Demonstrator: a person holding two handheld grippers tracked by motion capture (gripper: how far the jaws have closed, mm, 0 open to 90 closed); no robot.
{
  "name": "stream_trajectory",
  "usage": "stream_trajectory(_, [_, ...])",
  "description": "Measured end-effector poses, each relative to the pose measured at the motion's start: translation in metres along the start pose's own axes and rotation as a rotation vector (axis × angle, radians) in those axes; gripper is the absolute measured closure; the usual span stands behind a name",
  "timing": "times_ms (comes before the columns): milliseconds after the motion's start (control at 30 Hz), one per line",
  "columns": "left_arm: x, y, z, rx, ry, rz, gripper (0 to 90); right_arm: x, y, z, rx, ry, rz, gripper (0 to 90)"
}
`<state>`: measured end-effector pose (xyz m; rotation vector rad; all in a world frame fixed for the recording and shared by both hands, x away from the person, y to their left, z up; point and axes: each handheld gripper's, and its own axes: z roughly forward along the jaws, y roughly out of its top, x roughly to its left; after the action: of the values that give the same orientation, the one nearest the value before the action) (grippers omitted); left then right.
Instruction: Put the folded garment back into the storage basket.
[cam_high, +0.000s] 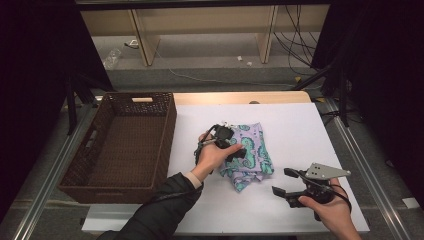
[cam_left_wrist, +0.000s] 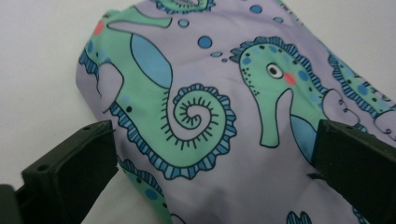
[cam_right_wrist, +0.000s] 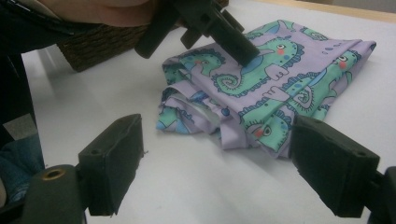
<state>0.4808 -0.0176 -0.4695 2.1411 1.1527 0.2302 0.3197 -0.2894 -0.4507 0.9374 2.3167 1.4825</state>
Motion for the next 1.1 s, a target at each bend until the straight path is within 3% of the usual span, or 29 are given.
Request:
stream_trajectory(133, [0.001,-0.003,0.005,0.013,0.003,-0.057,0.0,0.0,0.0,0.0,0.007,-0.001,-0.001,18.9])
stream_trajectory(333, [0.001,-0.007,0.009,0.02,0.003,-0.094,0.0,0.0,0.0,0.0,0.009,0.002,-0.004,18.9])
stream_trajectory(433, [0.002,-0.008,0.012,0.026,-0.021,-0.105,0.0,0.0,0.0,0.0,0.013,0.003,-0.003,18.9])
stream_trajectory(733, [0.0,-0.008,0.014,0.026,-0.015,-0.098,0.0,0.001,0.0,0.002,0.013,0.009,-0.006,18.9])
stream_trajectory(800, [-0.002,-0.007,0.015,0.031,-0.009,-0.088,0.0,0.001,0.0,0.002,0.014,0.008,-0.005,18.9])
stream_trajectory(933, [-0.01,-0.006,0.018,0.038,0.027,-0.03,0.6,0.001,0.0,0.002,0.018,0.007,-0.004,18.9])
stream_trajectory(1100, [-0.011,-0.003,0.019,0.055,0.036,-0.023,2.9,0.001,-0.001,0.002,0.014,0.012,-0.006,18.9])
